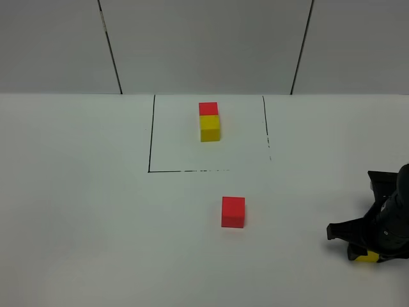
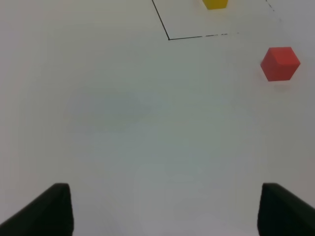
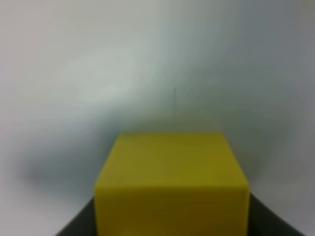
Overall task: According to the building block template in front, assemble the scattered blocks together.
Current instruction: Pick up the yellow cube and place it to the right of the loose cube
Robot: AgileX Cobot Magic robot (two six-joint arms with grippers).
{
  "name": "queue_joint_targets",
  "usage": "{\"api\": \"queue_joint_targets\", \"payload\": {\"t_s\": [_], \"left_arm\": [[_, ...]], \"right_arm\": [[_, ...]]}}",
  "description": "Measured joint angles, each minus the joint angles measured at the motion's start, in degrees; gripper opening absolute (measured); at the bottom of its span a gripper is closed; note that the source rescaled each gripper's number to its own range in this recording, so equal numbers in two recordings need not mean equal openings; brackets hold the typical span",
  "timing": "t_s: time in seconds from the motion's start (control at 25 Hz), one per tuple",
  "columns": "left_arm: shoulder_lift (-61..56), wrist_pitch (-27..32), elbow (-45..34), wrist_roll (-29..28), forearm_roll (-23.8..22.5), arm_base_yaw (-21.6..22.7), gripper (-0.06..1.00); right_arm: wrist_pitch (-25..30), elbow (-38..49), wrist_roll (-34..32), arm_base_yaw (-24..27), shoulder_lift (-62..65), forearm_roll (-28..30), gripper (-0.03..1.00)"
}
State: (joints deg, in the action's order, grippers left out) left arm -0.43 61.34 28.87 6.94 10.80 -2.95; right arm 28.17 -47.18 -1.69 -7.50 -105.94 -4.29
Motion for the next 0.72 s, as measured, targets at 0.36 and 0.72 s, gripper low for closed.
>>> {"api": "queue_joint_targets", "payload": {"t_s": [0.36,0.72], "left_arm": [[0.0,0.0,0.0,0.0,0.0,0.0,0.68],[0.0,0.0,0.0,0.0,0.0,0.0,0.68]], "right_arm": [[3.61,-3.79,7.52,-0.19,-0.77,-1.1,0.01],[18.23,-19.64,37.08,-9.66,-2.06,12.36,0.01]]}}
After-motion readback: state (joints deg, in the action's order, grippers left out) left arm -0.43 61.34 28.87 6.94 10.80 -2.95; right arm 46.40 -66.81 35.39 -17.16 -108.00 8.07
